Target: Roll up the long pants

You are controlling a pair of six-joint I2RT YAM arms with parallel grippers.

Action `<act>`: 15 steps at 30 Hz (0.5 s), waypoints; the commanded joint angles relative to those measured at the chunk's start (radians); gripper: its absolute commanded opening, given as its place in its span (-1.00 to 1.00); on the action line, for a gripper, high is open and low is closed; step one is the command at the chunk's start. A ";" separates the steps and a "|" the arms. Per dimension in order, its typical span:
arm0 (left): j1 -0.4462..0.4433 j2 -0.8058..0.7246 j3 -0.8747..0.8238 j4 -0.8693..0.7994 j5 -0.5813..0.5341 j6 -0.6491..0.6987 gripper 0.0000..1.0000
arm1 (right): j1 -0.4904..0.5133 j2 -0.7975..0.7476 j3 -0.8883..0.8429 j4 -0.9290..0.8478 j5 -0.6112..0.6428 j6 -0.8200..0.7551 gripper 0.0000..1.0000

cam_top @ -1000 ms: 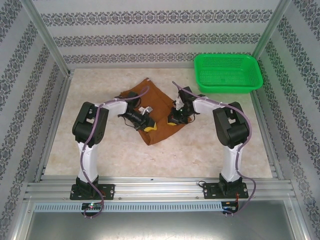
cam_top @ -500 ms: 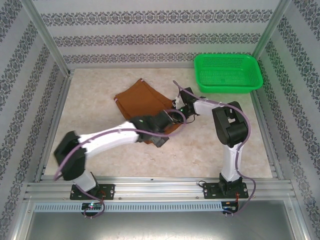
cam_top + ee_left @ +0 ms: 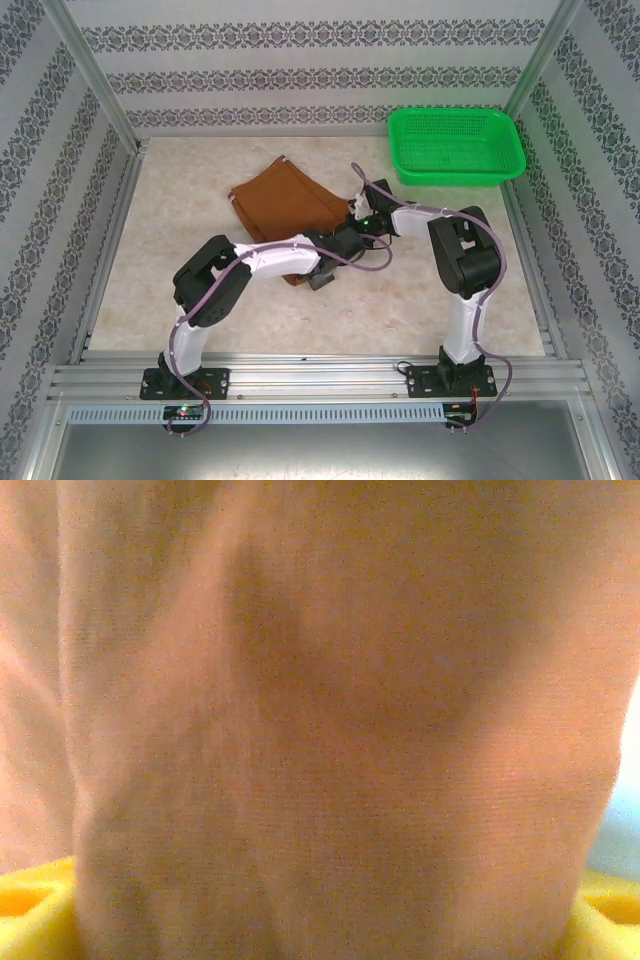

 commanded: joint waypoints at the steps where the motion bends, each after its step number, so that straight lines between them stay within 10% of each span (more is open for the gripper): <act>1: 0.121 0.092 -0.037 -0.010 -0.016 0.011 0.49 | 0.004 -0.002 -0.067 -0.096 0.056 0.013 -1.00; 5: 0.116 0.096 -0.015 -0.028 0.114 0.008 -1.00 | 0.006 -0.015 -0.083 -0.079 0.051 0.031 -1.00; 10: 0.097 -0.055 -0.064 0.004 0.392 -0.052 -1.00 | -0.017 -0.114 -0.106 -0.025 0.044 0.081 -0.91; 15: 0.124 -0.142 -0.109 0.054 1.022 -0.159 -1.00 | -0.080 -0.308 -0.075 -0.004 0.009 0.107 -0.27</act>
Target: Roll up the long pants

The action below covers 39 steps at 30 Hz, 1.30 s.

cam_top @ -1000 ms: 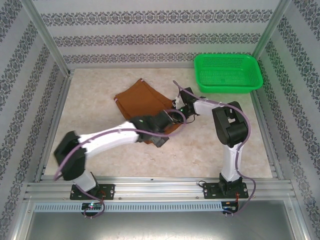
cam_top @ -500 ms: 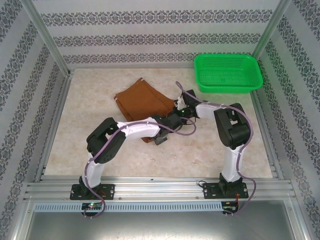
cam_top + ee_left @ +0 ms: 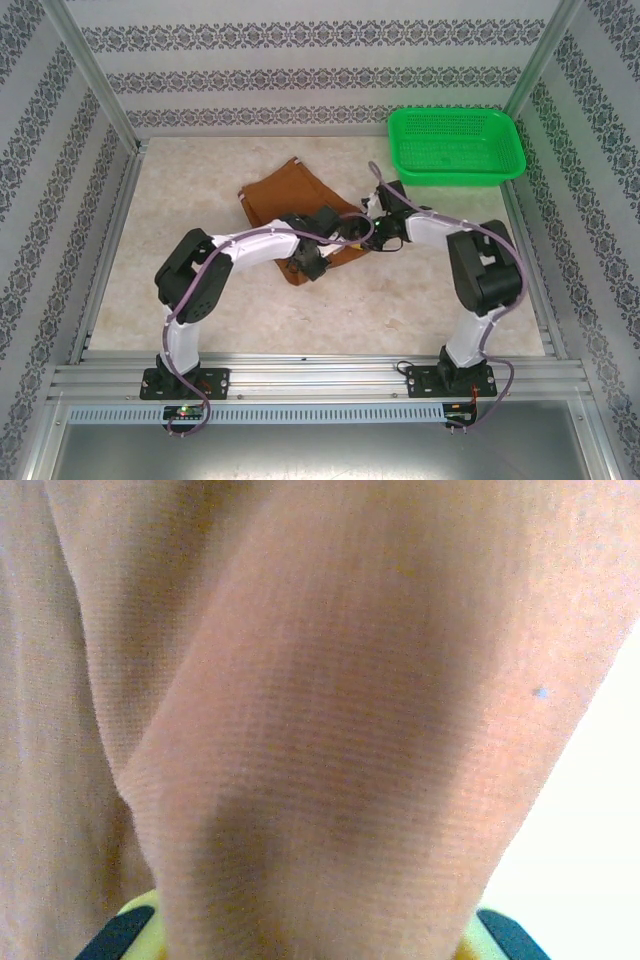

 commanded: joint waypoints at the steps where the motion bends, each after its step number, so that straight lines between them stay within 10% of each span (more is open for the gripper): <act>1: 0.018 -0.055 -0.057 0.028 0.567 -0.120 -1.00 | -0.035 -0.140 0.069 -0.071 -0.002 -0.009 -0.25; 7: 0.118 -0.085 -0.220 0.440 0.988 -0.444 -1.00 | -0.039 -0.325 0.157 -0.268 0.016 -0.079 -0.07; 13: 0.238 -0.100 -0.464 1.142 1.081 -1.051 -1.00 | -0.034 -0.424 0.154 -0.430 -0.027 -0.146 -0.05; 17: 0.274 -0.090 -0.517 1.142 1.072 -1.081 -1.00 | -0.031 -0.453 0.059 -0.393 -0.028 -0.140 -0.16; 22: 0.278 -0.039 -0.504 0.912 1.104 -0.932 -1.00 | -0.020 -0.362 0.047 -0.309 -0.046 -0.146 -1.00; 39: 0.346 0.026 -0.635 1.127 1.100 -1.014 -0.91 | 0.170 0.319 0.214 -0.157 -0.073 -0.153 -1.00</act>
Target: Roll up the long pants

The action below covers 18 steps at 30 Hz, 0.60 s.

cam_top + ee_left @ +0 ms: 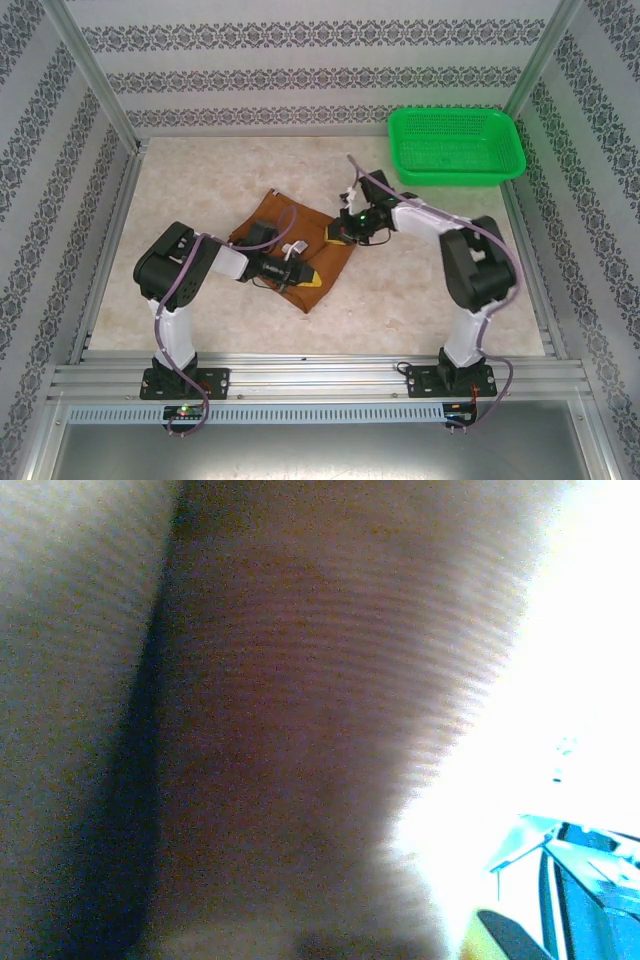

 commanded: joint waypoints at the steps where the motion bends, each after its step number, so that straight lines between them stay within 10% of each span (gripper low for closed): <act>1: 0.024 0.031 -0.010 0.047 -0.014 -0.038 -0.75 | 0.052 0.169 0.023 -0.011 0.019 -0.009 -1.00; 3: 0.023 -0.012 0.017 -0.068 -0.037 0.062 -0.39 | 0.070 0.220 0.029 0.024 0.020 0.013 -1.00; 5: 0.022 -0.127 0.077 -0.369 -0.125 0.302 0.38 | 0.085 0.247 0.034 0.035 0.024 0.030 -1.00; 8: -0.018 -0.331 0.196 -0.802 -0.482 0.611 0.46 | 0.098 0.250 0.023 0.043 0.029 0.045 -1.00; 9: -0.036 -0.391 0.233 -0.902 -0.644 0.653 0.98 | 0.102 0.250 0.019 0.043 0.025 0.046 -1.00; 18: -0.597 -0.503 0.280 -1.044 -1.840 0.868 1.00 | 0.104 0.223 -0.077 0.106 0.004 0.096 -1.00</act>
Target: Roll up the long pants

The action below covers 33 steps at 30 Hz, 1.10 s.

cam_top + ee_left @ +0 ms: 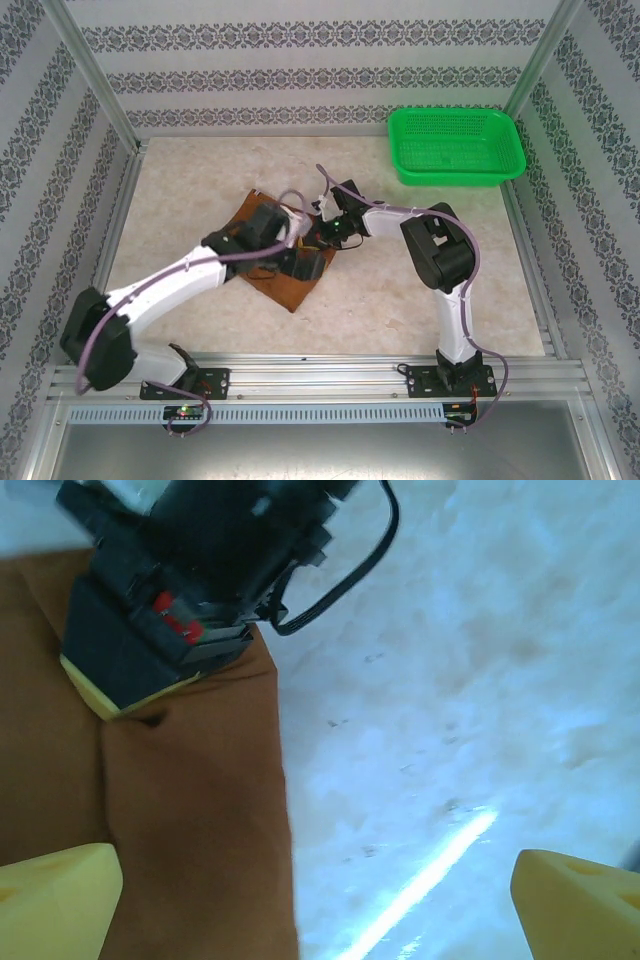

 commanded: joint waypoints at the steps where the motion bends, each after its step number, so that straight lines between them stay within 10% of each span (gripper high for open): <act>1: -0.178 0.129 0.009 -0.167 -0.650 0.150 1.00 | 0.029 0.090 -0.118 -0.120 0.091 0.042 -1.00; 8: -0.223 0.487 0.124 -0.258 -0.782 0.072 1.00 | 0.029 0.055 -0.206 -0.035 0.071 0.077 -1.00; 15: -0.164 0.678 0.208 -0.328 -0.668 0.003 0.97 | 0.021 -0.024 -0.277 -0.018 0.077 0.085 -1.00; 18: -0.101 0.663 0.192 -0.290 -0.503 0.025 0.37 | 0.019 -0.073 -0.326 0.011 0.066 0.110 -1.00; 21: -0.062 0.673 0.202 -0.294 -0.428 0.024 -1.00 | 0.016 -0.125 -0.369 0.025 0.070 0.131 -1.00; 24: -0.071 0.613 0.166 -0.230 -0.393 0.065 -1.00 | 0.009 -0.184 -0.405 0.032 0.077 0.153 -1.00; 27: -0.065 0.478 0.140 -0.166 -0.138 0.126 -1.00 | -0.028 -0.299 -0.452 0.091 0.101 0.208 -1.00; 33: 0.000 0.366 0.222 -0.159 0.421 0.128 -1.00 | -0.167 -0.590 -0.380 0.000 0.205 0.212 -0.20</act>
